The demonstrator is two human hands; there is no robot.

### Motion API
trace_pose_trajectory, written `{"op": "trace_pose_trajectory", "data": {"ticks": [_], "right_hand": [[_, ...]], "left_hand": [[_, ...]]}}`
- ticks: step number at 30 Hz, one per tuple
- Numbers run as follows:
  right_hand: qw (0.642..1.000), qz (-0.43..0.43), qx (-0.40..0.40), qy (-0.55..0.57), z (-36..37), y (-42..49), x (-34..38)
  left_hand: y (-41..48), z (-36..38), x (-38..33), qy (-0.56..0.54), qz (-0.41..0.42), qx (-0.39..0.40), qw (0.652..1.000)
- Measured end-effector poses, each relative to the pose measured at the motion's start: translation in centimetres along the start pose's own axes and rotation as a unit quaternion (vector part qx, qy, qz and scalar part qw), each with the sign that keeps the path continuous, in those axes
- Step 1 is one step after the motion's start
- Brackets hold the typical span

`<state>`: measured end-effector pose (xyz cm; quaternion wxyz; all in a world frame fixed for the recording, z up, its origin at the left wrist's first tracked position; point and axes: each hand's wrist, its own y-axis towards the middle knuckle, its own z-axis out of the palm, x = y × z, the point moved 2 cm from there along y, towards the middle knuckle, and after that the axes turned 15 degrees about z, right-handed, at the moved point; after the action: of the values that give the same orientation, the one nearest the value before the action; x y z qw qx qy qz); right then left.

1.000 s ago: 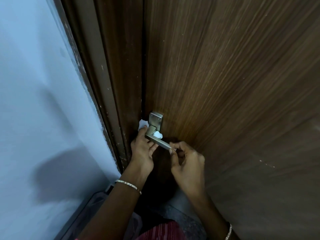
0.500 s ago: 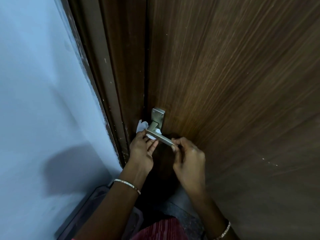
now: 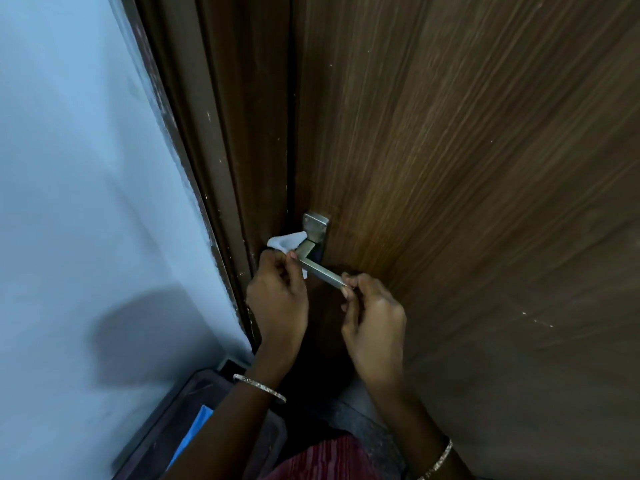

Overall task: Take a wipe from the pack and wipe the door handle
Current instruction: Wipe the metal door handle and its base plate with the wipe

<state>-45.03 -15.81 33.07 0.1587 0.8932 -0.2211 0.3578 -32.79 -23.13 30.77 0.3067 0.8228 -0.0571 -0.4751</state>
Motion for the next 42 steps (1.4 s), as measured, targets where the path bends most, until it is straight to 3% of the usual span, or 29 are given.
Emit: {"op": "trace_pose_trajectory", "data": {"ticks": [5, 11, 17, 24, 32, 38, 42], "right_hand": [[1.000, 0.000, 0.000, 0.010, 0.0, 0.2, -0.4], [1.000, 0.008, 0.007, 0.017, 0.1, 0.4, -0.5], [0.999, 0.005, -0.007, 0.033, 0.0, 0.5, -0.7], [0.999, 0.009, -0.026, 0.036, 0.4, 0.5, -0.9], [0.995, 0.050, -0.002, 0.092, -0.4, 0.6, -0.6], [0.980, 0.067, 0.077, 0.171, -1.1, 0.2, -1.7], [0.958, 0.018, 0.164, 0.236, -1.7, 0.3, -2.3]], "left_hand": [[0.5, 0.2, -0.3, 0.047, 0.001, 0.016, 0.999], [1.8, 1.5, -2.0, 0.069, 0.088, 0.092, 0.990], [1.4, 1.3, -0.9, 0.051, 0.081, 0.065, 0.993], [-0.6, -1.2, 0.0, -0.007, -0.020, -0.007, 1.000], [-4.2, -0.2, -4.3, -0.058, 0.011, 0.060, 0.996], [-4.9, -0.3, -5.5, -0.072, 0.034, 0.106, 0.991], [-4.8, -0.7, -5.1, -0.151, 0.010, 0.150, 0.977]]}}
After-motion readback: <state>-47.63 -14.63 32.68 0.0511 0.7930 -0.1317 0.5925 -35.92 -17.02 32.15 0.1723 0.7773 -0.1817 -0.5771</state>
